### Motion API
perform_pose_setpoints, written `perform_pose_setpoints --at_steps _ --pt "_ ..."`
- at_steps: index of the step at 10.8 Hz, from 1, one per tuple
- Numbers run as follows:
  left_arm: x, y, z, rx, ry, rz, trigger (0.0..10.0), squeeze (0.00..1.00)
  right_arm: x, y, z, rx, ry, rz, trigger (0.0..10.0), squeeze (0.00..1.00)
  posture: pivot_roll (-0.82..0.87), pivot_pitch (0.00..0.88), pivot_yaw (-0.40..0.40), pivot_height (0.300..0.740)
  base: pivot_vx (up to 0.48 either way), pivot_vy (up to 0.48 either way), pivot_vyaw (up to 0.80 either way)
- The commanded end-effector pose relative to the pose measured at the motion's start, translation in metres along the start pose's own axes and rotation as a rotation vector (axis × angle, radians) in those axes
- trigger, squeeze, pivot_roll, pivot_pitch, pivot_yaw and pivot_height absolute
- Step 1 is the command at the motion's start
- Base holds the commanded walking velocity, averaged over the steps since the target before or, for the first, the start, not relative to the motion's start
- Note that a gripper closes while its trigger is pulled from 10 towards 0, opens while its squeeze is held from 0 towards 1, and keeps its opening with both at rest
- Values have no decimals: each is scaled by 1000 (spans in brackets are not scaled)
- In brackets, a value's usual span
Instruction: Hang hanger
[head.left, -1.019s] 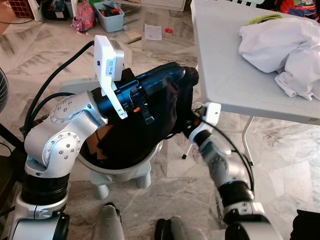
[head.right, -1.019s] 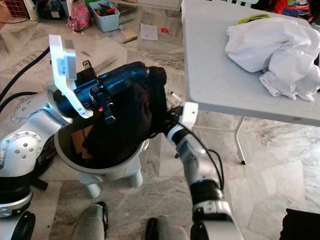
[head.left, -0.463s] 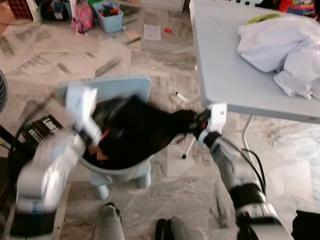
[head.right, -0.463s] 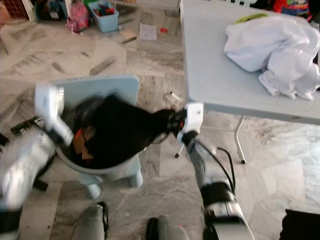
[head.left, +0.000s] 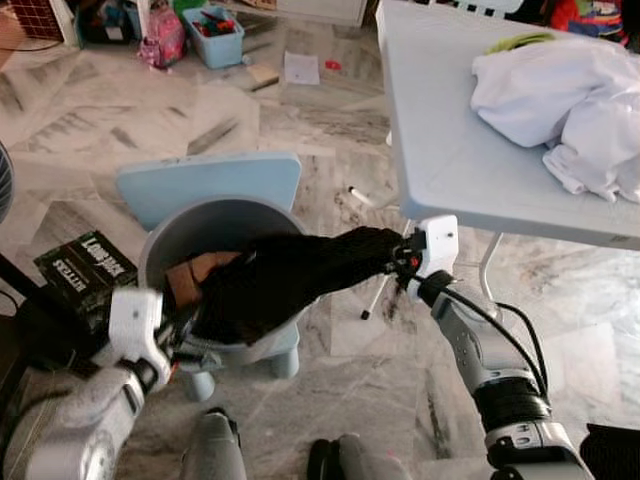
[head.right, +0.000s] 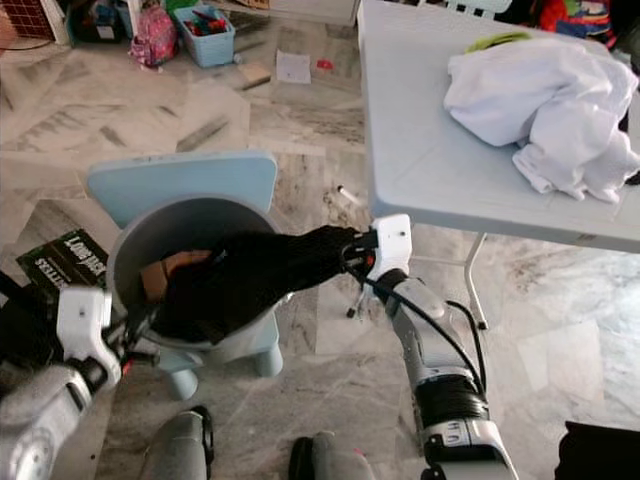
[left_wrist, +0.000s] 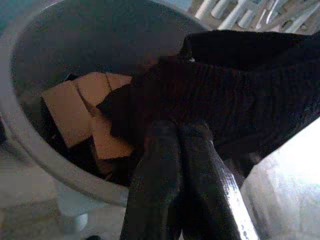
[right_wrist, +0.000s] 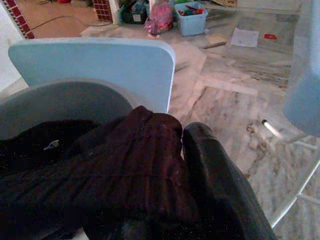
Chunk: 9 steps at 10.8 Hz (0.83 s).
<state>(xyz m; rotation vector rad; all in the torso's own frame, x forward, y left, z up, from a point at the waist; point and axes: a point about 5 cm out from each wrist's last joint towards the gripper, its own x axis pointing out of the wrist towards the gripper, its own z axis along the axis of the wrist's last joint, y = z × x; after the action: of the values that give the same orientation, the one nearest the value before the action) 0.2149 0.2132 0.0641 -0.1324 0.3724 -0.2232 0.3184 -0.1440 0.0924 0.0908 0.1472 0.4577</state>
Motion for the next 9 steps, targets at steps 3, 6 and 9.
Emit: perform_pose_setpoints --at_steps 3,6,9 --pt "-2 39 -4 113 35 248 0 0 -7 -15 20 -67 -57 -45 10000 0 20 126 -169 740 0 0 0" --pt "-3 50 -9 212 54 290 0 0 -10 -28 30 -89 -112 -148 10000 0 7 125 -168 740 0 0 0" --pt "-4 53 -31 299 258 268 0 0 -8 -12 28 -108 -62 77 10000 847 7 121 -170 740 0 0 0"
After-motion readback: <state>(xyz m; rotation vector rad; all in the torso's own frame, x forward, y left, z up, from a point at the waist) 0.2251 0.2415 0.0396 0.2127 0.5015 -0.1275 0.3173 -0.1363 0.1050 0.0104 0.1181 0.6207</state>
